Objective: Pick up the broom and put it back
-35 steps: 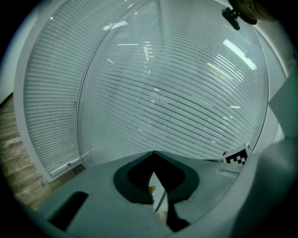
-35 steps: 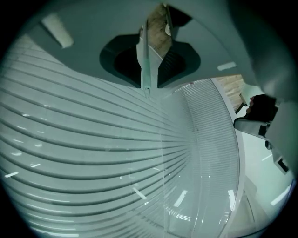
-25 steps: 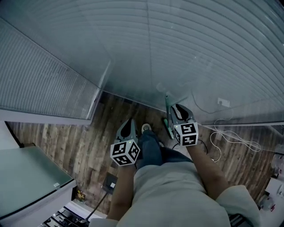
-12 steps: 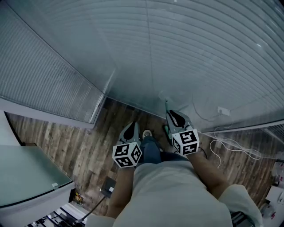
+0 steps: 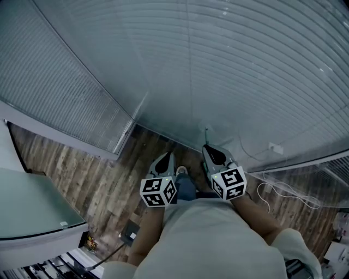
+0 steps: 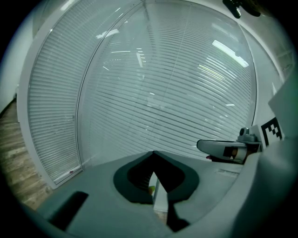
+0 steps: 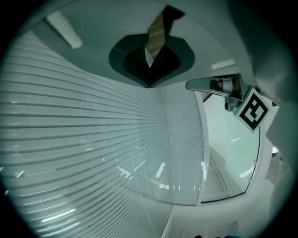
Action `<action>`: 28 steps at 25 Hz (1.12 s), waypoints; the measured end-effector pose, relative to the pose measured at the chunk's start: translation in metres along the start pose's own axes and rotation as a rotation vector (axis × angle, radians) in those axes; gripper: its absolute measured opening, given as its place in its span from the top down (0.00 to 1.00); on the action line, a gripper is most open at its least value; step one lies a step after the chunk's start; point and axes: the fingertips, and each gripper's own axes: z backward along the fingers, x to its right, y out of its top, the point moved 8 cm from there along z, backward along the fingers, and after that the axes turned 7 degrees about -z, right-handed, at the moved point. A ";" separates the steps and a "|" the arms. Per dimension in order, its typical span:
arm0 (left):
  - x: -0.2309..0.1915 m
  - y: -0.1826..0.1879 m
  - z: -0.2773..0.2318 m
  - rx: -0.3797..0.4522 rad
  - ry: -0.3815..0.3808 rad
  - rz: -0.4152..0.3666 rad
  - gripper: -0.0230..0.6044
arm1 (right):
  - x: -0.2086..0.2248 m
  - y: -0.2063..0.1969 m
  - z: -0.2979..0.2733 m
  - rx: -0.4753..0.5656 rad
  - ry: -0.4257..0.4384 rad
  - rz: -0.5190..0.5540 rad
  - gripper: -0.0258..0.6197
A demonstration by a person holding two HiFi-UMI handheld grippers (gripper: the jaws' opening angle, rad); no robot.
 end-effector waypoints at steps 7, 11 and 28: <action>0.005 -0.002 0.018 0.003 0.006 -0.006 0.95 | -0.016 -0.003 0.009 -0.009 0.071 0.008 0.95; 0.006 -0.004 0.027 0.003 0.011 -0.008 0.95 | -0.023 0.000 0.012 -0.002 0.091 0.012 0.95; 0.005 -0.010 0.043 0.022 0.024 0.005 0.95 | -0.040 -0.008 0.010 -0.039 0.129 0.064 0.95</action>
